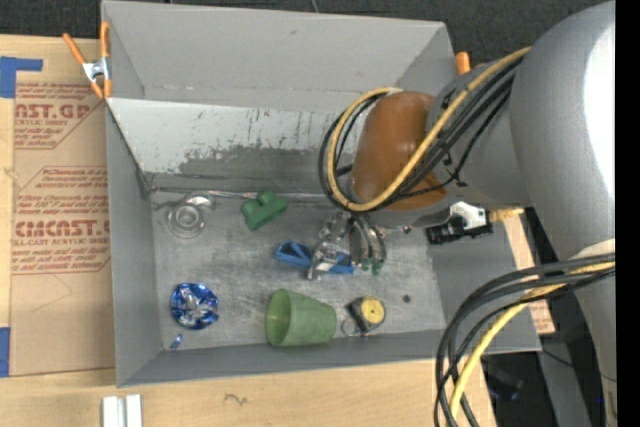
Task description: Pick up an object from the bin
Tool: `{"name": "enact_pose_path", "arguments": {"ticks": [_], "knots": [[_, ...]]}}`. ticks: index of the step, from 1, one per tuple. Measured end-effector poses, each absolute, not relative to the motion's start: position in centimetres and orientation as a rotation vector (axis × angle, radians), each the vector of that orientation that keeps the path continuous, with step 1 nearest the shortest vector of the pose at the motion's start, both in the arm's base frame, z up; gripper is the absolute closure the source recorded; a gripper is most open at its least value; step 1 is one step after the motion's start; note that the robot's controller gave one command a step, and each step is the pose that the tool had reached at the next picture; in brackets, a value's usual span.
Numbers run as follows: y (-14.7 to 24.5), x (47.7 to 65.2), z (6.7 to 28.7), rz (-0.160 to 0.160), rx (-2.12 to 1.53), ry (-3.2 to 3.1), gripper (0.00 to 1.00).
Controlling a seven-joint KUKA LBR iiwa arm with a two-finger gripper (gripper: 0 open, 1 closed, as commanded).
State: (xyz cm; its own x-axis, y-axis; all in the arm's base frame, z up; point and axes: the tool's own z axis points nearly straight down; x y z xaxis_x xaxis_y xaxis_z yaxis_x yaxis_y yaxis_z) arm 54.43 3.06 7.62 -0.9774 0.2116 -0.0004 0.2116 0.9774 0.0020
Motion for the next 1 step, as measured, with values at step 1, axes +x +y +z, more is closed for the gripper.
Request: {"name": "enact_pose_path", "arguments": {"ticks": [1], "knots": [[3.13,54.48,10.21,0.002,0.333,3.121,1.00]]}}
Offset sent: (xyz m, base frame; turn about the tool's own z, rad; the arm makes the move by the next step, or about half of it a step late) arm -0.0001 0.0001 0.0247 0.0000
